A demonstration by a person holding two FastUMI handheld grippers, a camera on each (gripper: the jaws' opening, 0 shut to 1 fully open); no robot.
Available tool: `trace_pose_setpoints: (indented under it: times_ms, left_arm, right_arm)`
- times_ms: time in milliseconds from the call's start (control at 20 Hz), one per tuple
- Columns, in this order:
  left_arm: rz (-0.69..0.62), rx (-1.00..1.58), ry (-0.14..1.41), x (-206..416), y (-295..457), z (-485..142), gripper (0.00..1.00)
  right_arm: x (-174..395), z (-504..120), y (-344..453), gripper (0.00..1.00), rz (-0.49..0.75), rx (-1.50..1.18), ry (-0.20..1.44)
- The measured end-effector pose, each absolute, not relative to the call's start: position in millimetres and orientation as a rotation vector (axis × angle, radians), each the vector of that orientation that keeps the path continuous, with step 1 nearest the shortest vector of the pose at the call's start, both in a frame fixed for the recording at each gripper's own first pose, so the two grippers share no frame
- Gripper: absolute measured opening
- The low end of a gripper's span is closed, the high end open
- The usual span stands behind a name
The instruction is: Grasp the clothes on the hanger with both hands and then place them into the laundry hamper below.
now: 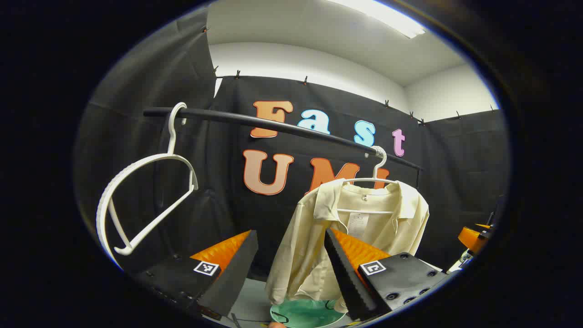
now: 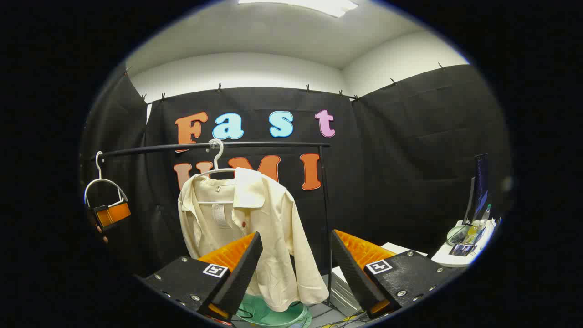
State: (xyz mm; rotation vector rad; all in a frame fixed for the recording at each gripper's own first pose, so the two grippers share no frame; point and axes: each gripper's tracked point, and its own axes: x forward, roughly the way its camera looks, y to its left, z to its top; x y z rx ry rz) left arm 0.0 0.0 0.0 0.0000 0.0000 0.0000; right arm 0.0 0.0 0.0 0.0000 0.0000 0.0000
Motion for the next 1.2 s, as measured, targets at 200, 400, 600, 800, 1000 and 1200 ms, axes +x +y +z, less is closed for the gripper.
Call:
trace_pose_setpoints:
  times_ms: [200,400,600,800,1000,1200]
  left_arm:
    - [0.005,0.031,0.021,1.3,2.5,-7.4,0.96]
    - [0.004,0.021,0.018,1.2,3.1,-4.8,1.00]
    - [0.015,0.026,0.017,3.4,6.9,-1.7,0.96]
    - [0.017,0.037,0.021,1.8,6.2,-3.9,0.96]
    - [0.010,0.031,0.027,3.2,4.0,-4.3,1.00]
    - [0.014,0.045,0.036,3.2,4.9,-8.5,1.00]
  right_arm:
    - [-0.3,-1.2,-1.6,0.94,-0.002,-0.009,0.006]
    - [-0.8,1.6,-3.9,0.94,-0.010,-0.016,0.001]
    - [-0.8,2.4,-6.3,0.94,-0.017,-0.015,-0.005]
    - [0.2,-3.3,-5.5,0.94,-0.018,-0.008,0.006]
    - [3.3,-9.8,2.5,0.94,-0.007,-0.003,0.019]
    - [14.6,-23.9,26.3,0.94,0.033,0.000,0.051]
